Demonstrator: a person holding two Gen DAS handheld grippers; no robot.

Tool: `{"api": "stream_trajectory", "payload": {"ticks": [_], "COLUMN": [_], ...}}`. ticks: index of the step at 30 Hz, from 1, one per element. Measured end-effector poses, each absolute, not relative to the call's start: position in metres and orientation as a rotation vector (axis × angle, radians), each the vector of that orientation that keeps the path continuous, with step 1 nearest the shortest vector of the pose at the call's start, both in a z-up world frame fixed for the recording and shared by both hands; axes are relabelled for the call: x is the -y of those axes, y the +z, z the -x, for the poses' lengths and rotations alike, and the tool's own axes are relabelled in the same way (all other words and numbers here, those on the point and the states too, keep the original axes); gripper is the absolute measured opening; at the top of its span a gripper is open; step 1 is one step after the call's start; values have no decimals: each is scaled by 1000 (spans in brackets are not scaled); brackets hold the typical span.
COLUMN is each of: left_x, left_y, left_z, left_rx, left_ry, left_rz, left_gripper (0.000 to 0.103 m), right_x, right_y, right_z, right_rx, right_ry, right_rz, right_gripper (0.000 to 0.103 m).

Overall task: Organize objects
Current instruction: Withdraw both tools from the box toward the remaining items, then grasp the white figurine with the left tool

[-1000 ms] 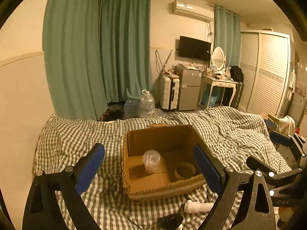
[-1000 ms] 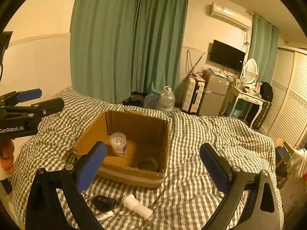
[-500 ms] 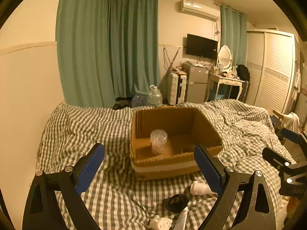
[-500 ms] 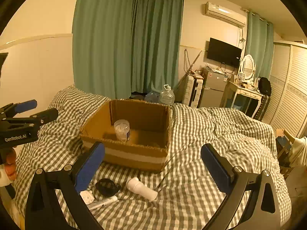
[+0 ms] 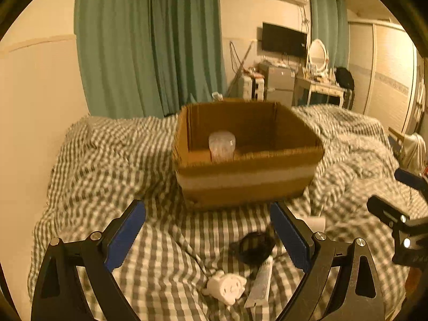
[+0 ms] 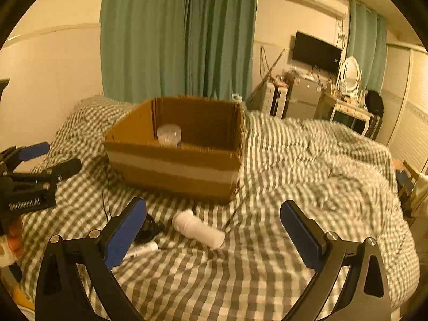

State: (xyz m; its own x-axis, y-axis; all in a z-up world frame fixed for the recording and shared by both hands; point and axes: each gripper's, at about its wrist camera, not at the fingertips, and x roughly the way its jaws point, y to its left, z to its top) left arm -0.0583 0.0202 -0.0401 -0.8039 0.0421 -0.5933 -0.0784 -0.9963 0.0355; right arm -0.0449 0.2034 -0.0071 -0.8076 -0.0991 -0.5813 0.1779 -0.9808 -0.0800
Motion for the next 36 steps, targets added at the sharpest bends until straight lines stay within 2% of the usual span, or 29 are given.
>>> {"api": "stream_trajectory", "payload": {"ticks": [10, 21, 27, 28, 29, 36], "left_x": [-30, -30, -34, -37, -39, -38], "left_y": [-108, -164, -190, -192, -194, -186], "left_z": [63, 76, 86, 86, 86, 77], "left_rx": [-150, -211, -169, -171, -164, -117], "left_ry": [2851, 2723, 2570, 2546, 2520, 2522], "left_rz": [1114, 1374, 1528, 1536, 1540, 1511], "left_gripper": [97, 96, 88, 78, 64, 62], "right_x": [-213, -208, -204, -204, -203, -198], "right_y": [-49, -58, -63, -63, -64, -67], "right_z": [54, 53, 55, 55, 56, 54], "right_rx": [-157, -186, -212, -217, -223, -247], "right_ry": [-2819, -2812, -2808, -2808, -2807, -2806], "right_rz": [-1026, -1043, -1067, -1070, -1074, -1086], "right_gripper": [100, 100, 100, 100, 100, 100]}}
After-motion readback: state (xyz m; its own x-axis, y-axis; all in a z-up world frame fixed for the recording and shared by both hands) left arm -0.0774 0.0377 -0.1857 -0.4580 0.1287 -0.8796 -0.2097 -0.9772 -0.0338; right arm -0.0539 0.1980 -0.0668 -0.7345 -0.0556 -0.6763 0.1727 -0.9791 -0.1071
